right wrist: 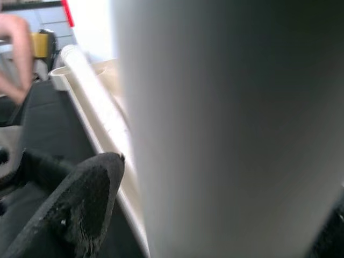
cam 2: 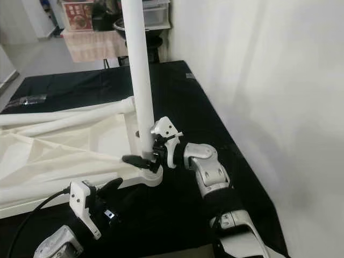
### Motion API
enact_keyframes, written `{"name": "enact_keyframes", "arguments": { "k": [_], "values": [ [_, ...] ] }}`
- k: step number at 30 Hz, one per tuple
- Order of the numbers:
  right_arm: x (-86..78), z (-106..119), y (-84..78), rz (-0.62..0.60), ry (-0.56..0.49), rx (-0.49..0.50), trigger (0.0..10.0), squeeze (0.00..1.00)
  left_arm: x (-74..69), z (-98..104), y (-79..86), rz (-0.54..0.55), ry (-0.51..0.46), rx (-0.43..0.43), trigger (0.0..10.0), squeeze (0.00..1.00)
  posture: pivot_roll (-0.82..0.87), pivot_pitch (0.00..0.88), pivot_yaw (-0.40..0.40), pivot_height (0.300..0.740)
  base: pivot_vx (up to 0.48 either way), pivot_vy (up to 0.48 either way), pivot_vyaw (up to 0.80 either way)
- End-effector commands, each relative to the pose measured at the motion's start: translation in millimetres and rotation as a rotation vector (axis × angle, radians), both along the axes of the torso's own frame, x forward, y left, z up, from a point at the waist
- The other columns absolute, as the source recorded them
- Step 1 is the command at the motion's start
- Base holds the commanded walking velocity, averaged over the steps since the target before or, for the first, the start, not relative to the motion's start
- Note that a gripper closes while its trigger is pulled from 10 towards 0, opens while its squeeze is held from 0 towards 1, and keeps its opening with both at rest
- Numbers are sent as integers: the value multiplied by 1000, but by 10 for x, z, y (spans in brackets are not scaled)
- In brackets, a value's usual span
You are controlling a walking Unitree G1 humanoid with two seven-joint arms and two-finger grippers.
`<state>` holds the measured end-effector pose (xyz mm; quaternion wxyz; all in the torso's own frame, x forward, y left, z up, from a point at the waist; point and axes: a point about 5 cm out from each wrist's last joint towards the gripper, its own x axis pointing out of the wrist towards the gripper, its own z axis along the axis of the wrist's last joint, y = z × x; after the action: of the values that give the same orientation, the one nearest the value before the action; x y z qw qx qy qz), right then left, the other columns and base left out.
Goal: Building children table
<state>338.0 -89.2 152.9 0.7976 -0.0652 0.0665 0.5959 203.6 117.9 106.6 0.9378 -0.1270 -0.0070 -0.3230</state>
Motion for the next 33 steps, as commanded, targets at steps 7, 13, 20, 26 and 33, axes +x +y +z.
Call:
{"name": "enact_keyframes", "arguments": {
  "k": [7,13,20,26,33],
  "values": [
    [232,116,123,11,63,2,4745,0,39,-52,-6,8,15,7,10000,0,60,0,-25,740,0,0,0],
    [255,101,59,33,93,29,0,0,72,-45,-74,5,8,-6,10000,0,54,0,-43,740,0,0,0],
    [237,17,-81,-21,94,77,0,0,102,-42,-116,0,4,-19,10000,0,34,0,-44,740,0,0,0],
    [132,-284,-124,-195,114,36,0,0,103,-53,-109,-3,6,-21,10000,0,12,0,-39,740,0,0,0],
    [-60,-608,28,-727,52,-89,0,0,105,-78,-50,-10,20,-19,10000,0,-37,0,13,740,0,0,0]
  ]
}}
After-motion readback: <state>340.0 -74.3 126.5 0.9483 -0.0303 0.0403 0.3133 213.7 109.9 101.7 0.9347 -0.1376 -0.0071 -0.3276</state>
